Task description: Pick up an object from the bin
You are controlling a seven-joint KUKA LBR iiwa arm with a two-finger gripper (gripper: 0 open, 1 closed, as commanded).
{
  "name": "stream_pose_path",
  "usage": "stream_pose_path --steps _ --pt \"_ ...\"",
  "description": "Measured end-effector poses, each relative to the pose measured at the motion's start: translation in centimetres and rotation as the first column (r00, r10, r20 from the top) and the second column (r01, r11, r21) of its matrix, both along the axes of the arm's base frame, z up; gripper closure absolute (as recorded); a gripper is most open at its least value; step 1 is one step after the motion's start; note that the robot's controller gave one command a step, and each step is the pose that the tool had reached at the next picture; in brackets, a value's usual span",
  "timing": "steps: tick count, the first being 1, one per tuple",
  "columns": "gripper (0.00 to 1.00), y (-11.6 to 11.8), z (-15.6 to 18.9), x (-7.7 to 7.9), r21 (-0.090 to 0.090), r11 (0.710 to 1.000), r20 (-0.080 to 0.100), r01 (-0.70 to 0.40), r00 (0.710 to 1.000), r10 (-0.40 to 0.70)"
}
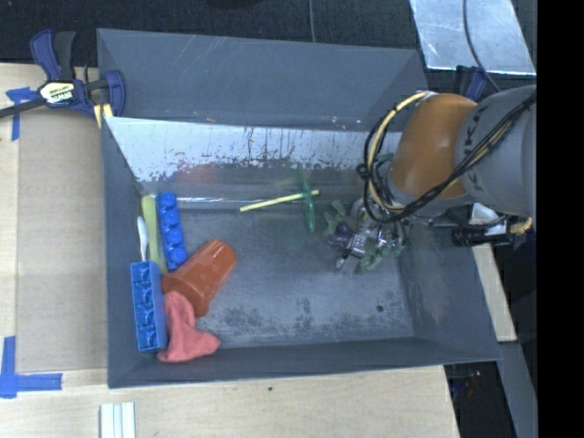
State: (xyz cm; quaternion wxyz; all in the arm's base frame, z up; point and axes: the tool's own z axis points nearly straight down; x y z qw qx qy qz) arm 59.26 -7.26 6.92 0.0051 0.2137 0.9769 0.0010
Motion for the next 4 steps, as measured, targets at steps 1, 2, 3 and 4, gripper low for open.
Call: stream_pose_path --steps 1,2,3,4 --pt "0.00 -1.6 2.9 0.9 -0.003 0.980 0.002 -0.200 0.980 0.200" --pt "0.00 -4.2 0.4 0.2 0.010 0.998 0.016 -0.062 0.998 0.062" --pt "1.00 -5.3 0.5 0.6 0.023 0.992 0.018 -0.126 0.992 0.126" --pt "1.00 -5.2 0.5 0.6 0.023 0.992 0.018 -0.126 0.992 0.126"
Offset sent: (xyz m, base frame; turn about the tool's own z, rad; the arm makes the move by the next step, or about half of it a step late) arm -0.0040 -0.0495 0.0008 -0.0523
